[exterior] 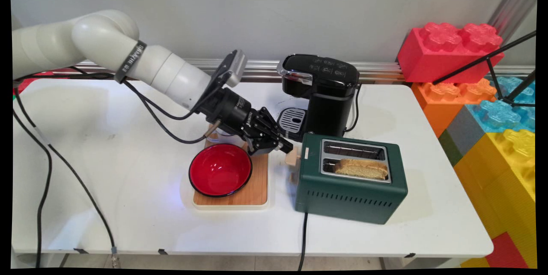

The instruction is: Press the toaster switch

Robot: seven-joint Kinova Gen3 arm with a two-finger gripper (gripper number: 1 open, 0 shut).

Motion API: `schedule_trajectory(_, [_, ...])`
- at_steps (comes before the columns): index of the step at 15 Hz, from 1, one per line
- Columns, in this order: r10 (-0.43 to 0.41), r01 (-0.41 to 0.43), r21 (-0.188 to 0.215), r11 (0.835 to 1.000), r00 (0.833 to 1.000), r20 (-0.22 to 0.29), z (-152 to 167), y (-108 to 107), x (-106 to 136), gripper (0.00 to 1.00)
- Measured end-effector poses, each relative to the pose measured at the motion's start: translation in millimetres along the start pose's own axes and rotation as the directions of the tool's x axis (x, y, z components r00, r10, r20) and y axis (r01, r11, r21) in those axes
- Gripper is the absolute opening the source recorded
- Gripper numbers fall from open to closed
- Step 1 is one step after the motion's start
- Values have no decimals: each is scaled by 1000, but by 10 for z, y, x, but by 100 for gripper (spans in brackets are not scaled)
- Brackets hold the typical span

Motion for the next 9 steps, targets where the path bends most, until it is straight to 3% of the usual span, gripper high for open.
schedule_trajectory(9, [-11, 11, -5, 1000, 1000, 11, 152, -35, -68, 0])
